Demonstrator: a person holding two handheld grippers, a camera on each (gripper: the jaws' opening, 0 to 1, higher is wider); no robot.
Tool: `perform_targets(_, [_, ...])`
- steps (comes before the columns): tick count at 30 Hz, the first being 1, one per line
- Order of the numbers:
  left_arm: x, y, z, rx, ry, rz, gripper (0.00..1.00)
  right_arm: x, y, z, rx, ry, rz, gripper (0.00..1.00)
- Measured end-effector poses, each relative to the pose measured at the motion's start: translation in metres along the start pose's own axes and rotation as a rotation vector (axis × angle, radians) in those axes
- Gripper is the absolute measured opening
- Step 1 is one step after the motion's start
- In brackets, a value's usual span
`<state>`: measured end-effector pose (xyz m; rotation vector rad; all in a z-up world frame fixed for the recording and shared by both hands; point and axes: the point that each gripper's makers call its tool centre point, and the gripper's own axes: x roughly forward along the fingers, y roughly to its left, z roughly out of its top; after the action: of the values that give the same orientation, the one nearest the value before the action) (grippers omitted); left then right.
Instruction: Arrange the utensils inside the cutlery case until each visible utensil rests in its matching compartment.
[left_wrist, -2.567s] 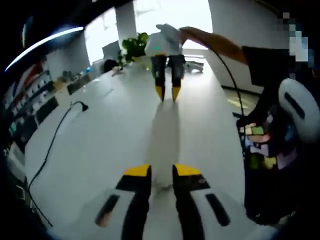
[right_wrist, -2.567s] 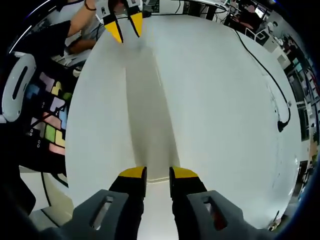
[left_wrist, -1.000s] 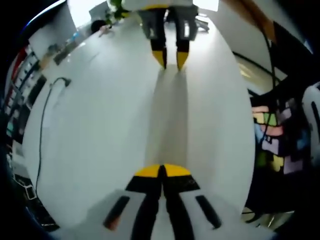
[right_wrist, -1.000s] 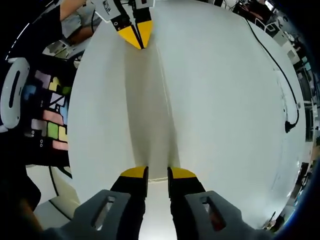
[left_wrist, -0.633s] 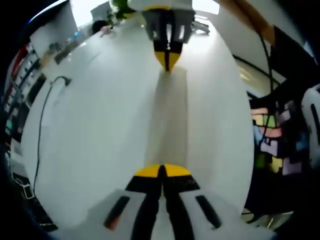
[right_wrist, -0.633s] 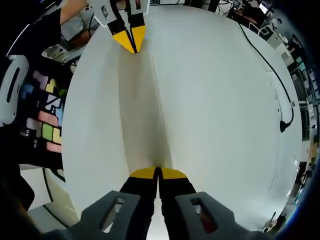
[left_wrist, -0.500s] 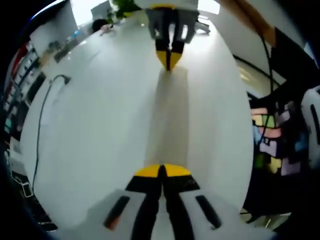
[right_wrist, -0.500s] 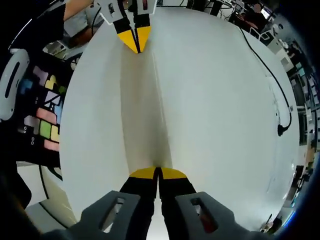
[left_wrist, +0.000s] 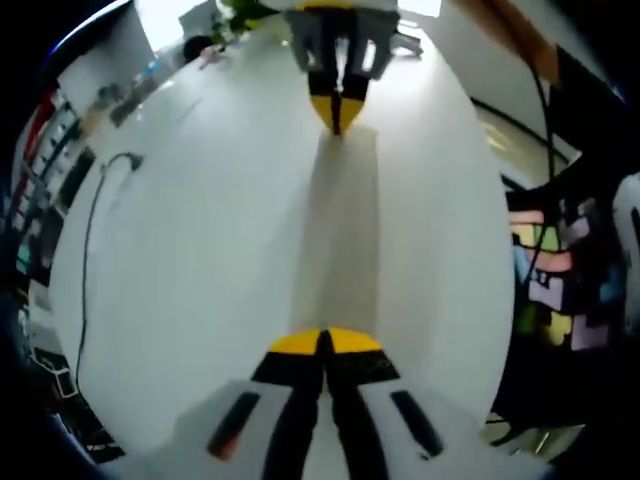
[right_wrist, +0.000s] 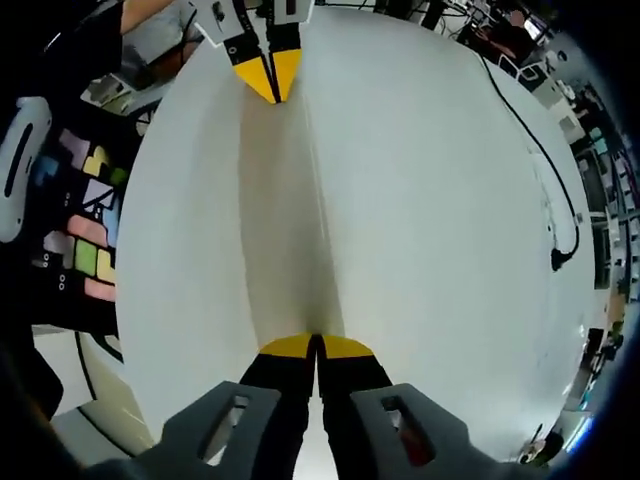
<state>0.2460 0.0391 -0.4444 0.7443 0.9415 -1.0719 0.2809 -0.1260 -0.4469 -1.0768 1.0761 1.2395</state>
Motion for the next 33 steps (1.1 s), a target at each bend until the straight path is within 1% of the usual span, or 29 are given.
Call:
perform_targets(2, [0.0, 0.001, 0.0, -0.02, -0.01, -0.013, 0.0, 0.0, -0.001, 0.0, 0.011, -0.014, 0.001, 0.0])
perform_targets(6, [0.0, -0.001, 0.001, -0.023, -0.02, -0.02, 0.0, 0.0, 0.001, 0.001, 0.011, -0.019, -0.01, 0.0])
perform_targets(9, [0.0, -0.003, 0.001, 0.013, -0.007, -0.003, 0.0, -0.001, 0.001, 0.001, 0.004, -0.012, -0.013, 0.0])
perform_targets(11, [0.0, -0.004, 0.002, 0.048, -0.001, 0.014, 0.0, -0.001, 0.0, 0.001, -0.019, -0.019, -0.009, 0.0])
perform_targets(12, [-0.001, -0.004, 0.002, 0.073, -0.004, 0.022, 0.0, -0.002, 0.0, 0.001, 0.004, -0.032, -0.012, 0.0])
perform_targets(13, [-0.001, -0.004, 0.003, 0.12, -0.012, 0.026, 0.01, -0.002, 0.001, 0.001, 0.038, -0.051, -0.012, 0.02])
perform_targets(14, [-0.002, -0.006, 0.003, 0.138, -0.032, 0.022, 0.04, -0.004, 0.001, 0.006, 0.018, -0.103, -0.014, 0.08])
perform_targets(15, [-0.003, -0.005, 0.007, 0.141, -0.066, 0.038, 0.09, -0.006, 0.004, 0.013, -0.027, -0.177, 0.0, 0.09])
perform_targets(16, [-0.005, -0.004, 0.006, 0.132, -0.075, 0.048, 0.22, -0.009, 0.008, 0.018, -0.024, -0.245, 0.019, 0.09])
perform_targets(17, [-0.008, -0.004, 0.008, 0.134, -0.097, 0.065, 0.31, -0.012, 0.009, 0.018, -0.002, -0.283, 0.018, 0.12])
perform_targets(18, [-0.01, -0.005, 0.009, 0.156, -0.117, 0.066, 0.36, -0.014, 0.009, 0.019, -0.008, -0.311, 0.013, 0.17])
perform_targets(19, [-0.014, -0.008, 0.008, 0.162, -0.144, 0.072, 0.35, -0.016, 0.006, 0.019, -0.046, -0.35, -0.026, 0.21])
perform_targets(20, [-0.015, -0.008, 0.008, 0.155, -0.17, 0.077, 0.36, -0.017, 0.003, 0.016, -0.071, -0.37, -0.054, 0.27])
perform_targets(21, [-0.016, -0.008, 0.009, 0.152, -0.204, 0.084, 0.39, -0.017, 0.002, 0.014, -0.066, -0.391, -0.074, 0.33])
perform_targets(22, [-0.018, -0.008, 0.01, 0.151, -0.234, 0.089, 0.45, -0.016, 0.004, 0.011, -0.051, -0.415, -0.07, 0.39])
perform_targets(23, [-0.017, -0.009, 0.004, 0.154, -0.233, 0.089, 0.48, -0.014, 0.008, 0.008, -0.033, -0.428, -0.055, 0.49])
perform_targets(24, [-0.017, -0.007, 0.001, 0.144, -0.239, 0.092, 0.5, -0.012, 0.01, 0.006, -0.034, -0.446, -0.051, 0.54])
perform_targets(25, [-0.015, -0.006, -0.003, 0.107, -0.244, 0.098, 0.53, -0.009, 0.013, 0.003, -0.042, -0.455, -0.05, 0.57])
perform_targets(26, [-0.013, -0.002, -0.008, 0.045, -0.239, 0.11, 0.58, -0.006, 0.014, 0.0, -0.027, -0.462, -0.043, 0.61])
perform_targets(27, [-0.011, -0.001, -0.015, 0.029, -0.219, 0.115, 0.66, -0.003, 0.016, -0.004, -0.014, -0.464, -0.038, 0.65])
perform_targets(28, [-0.009, 0.002, -0.019, 0.031, -0.206, 0.118, 0.73, -0.001, 0.017, -0.006, -0.011, -0.465, -0.038, 0.69])
perform_targets(31, [-0.006, 0.005, -0.027, 0.018, -0.188, 0.127, 0.81, 0.003, 0.017, -0.01, 0.009, -0.476, -0.035, 0.77])
perform_targets(33, [-0.006, 0.005, -0.027, 0.009, -0.19, 0.126, 0.88, 0.004, 0.018, -0.009, 0.01, -0.493, -0.032, 0.79])
